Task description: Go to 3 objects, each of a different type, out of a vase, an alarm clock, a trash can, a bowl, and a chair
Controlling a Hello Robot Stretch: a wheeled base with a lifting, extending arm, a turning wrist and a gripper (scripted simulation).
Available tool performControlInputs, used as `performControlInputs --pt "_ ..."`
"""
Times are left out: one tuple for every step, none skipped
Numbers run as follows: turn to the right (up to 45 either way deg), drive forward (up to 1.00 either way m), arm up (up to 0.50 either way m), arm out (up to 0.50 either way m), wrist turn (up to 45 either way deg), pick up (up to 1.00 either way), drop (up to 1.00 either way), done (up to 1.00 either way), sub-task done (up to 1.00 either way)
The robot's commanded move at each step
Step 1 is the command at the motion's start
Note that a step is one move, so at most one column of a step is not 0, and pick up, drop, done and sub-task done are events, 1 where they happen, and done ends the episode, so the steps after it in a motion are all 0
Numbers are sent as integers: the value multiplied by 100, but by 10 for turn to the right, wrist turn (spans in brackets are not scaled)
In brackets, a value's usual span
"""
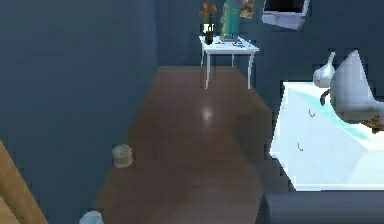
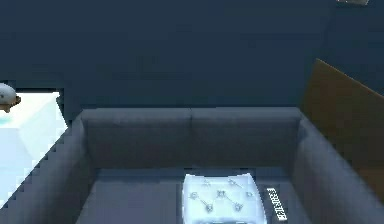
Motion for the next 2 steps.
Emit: performControlInputs --pt "0 80 0 0 0 0 0 0 0" --pt "240 0 0 0 0 0 0 0 0"
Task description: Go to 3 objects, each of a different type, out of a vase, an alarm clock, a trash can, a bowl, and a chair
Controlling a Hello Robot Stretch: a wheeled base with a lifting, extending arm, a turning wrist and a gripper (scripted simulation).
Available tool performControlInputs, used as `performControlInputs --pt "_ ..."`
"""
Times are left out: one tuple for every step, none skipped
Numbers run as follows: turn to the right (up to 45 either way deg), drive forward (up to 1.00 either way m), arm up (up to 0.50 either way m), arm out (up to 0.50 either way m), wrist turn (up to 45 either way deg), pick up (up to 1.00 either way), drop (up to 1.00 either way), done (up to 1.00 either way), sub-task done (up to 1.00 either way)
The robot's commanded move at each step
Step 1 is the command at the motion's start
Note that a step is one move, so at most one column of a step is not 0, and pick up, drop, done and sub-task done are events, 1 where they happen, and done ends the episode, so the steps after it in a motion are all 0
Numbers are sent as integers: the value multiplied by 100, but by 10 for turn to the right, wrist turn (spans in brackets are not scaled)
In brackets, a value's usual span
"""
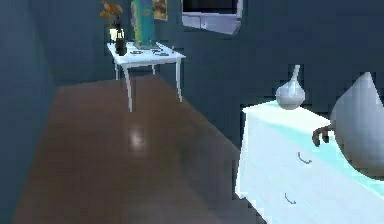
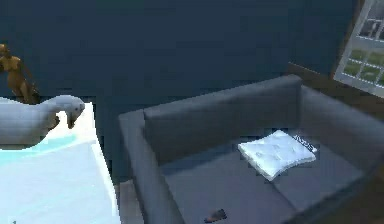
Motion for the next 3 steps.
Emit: performControlInputs --pt "0 55 0 0 0 0 0 0 0" --pt "390 0 0 0 0 0 0 0 0" --pt "0 0 0 0 0 0 0 100 0"
